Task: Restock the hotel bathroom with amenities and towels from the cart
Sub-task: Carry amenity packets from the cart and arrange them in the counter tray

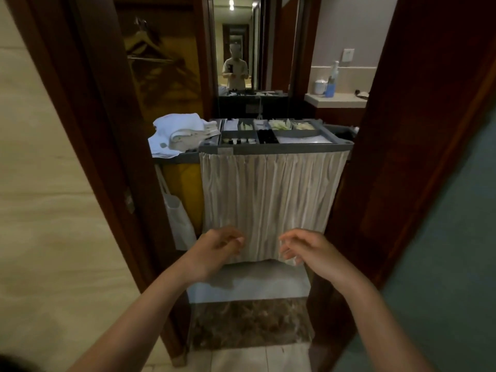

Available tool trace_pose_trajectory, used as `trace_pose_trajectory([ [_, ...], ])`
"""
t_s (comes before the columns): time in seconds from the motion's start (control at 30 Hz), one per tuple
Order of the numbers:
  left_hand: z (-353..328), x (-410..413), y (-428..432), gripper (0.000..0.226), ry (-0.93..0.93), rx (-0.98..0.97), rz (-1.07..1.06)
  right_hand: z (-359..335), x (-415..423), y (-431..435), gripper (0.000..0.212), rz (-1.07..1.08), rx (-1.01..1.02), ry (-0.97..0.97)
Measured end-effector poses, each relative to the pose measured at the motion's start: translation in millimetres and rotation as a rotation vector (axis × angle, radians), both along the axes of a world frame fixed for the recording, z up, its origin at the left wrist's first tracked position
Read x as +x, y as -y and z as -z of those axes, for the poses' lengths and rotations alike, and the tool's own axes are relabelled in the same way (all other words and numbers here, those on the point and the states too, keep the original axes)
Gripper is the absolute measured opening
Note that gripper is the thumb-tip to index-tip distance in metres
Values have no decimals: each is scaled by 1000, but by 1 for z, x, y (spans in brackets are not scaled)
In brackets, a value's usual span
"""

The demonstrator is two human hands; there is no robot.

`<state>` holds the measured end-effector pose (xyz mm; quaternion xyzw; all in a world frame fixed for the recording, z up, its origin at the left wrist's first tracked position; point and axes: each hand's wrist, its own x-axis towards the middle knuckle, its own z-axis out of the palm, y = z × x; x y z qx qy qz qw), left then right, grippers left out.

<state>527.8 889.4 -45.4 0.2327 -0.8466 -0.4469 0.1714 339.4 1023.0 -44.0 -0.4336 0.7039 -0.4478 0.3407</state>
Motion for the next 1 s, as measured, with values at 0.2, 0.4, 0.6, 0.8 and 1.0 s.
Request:
trace_pose_trajectory([
  [0.2, -2, -42, 105, 22, -66, 82, -1, -2, -55, 89, 18, 54, 37, -48],
  [0.4, -8, -90, 213, 18, 2, 74, 54, -14, -100, 167, 17, 113, 60, -54],
  [0.6, -18, -138, 293, 14, 40, 5, 52, -10, -140, 232, 17, 125, 76, -64],
  [0.8, -7, -200, 347, 15, 91, -14, 87, 4, -202, 296, 17, 129, 77, -86],
  [1.0, -14, -294, 404, 16, 79, -59, 19, 3, -301, 372, 18, 108, 19, -85],
])
